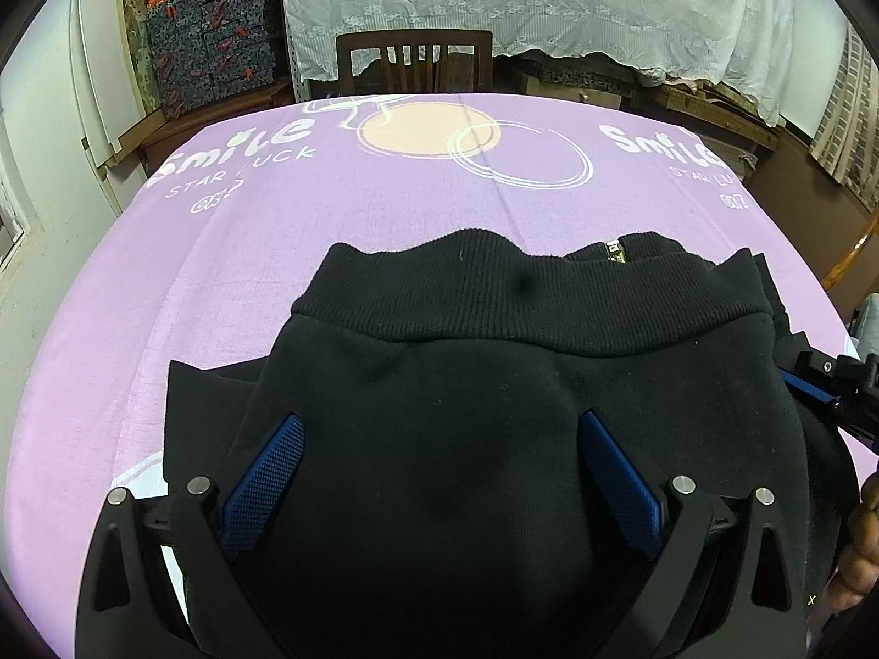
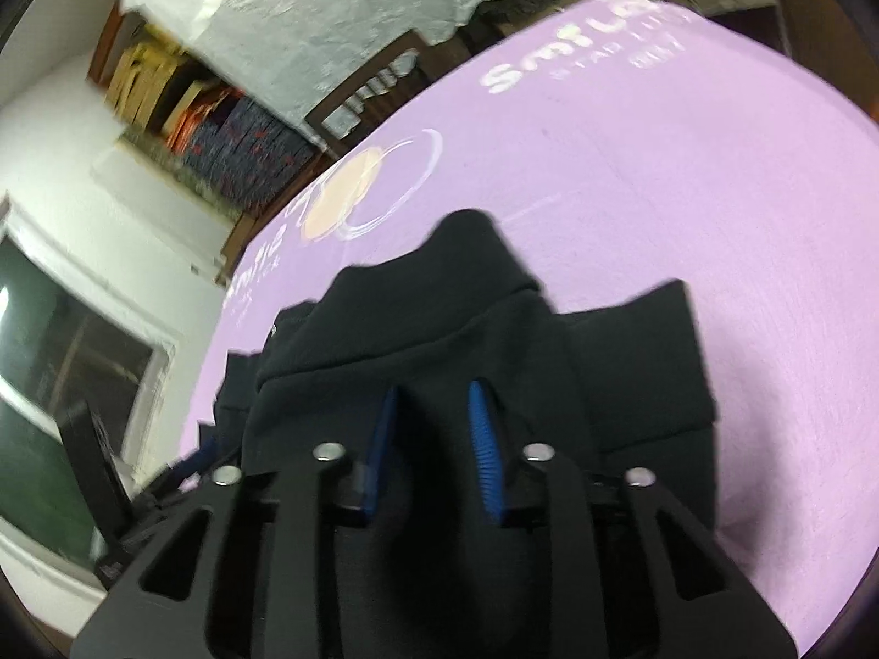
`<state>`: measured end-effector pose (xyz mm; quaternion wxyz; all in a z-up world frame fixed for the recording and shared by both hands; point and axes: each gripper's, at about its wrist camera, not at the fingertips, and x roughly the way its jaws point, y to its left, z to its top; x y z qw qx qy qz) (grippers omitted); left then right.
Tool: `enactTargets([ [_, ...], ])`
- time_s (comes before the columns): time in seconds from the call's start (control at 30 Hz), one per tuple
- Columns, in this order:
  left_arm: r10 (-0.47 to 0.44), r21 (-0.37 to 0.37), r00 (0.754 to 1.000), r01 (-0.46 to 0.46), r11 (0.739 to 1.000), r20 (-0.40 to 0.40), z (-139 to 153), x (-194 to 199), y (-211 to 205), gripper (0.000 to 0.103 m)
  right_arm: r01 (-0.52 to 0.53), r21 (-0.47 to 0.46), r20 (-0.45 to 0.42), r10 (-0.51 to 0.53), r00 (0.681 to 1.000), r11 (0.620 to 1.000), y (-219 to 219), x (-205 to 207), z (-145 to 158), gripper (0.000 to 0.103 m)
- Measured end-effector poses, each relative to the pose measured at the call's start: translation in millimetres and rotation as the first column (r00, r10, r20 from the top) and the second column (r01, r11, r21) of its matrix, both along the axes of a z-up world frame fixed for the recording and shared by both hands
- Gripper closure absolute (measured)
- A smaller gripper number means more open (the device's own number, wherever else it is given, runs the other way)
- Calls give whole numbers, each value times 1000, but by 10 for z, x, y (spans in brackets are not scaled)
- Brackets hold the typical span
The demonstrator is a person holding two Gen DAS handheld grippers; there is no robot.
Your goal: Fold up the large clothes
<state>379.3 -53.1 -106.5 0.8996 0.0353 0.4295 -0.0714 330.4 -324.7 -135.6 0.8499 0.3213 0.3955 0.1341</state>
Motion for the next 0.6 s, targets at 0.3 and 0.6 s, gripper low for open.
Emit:
enactTargets([
  [0.3,13,-64,999,-10,998,48,445,-338,23,3,146,-27,79,-144,987,989,-201,-887,391,48],
  [0.6,-4,-28,999,3,1000,-54,126,-357,-156,3,121,61,-1,-121,993,991,13,-1699,224,44],
])
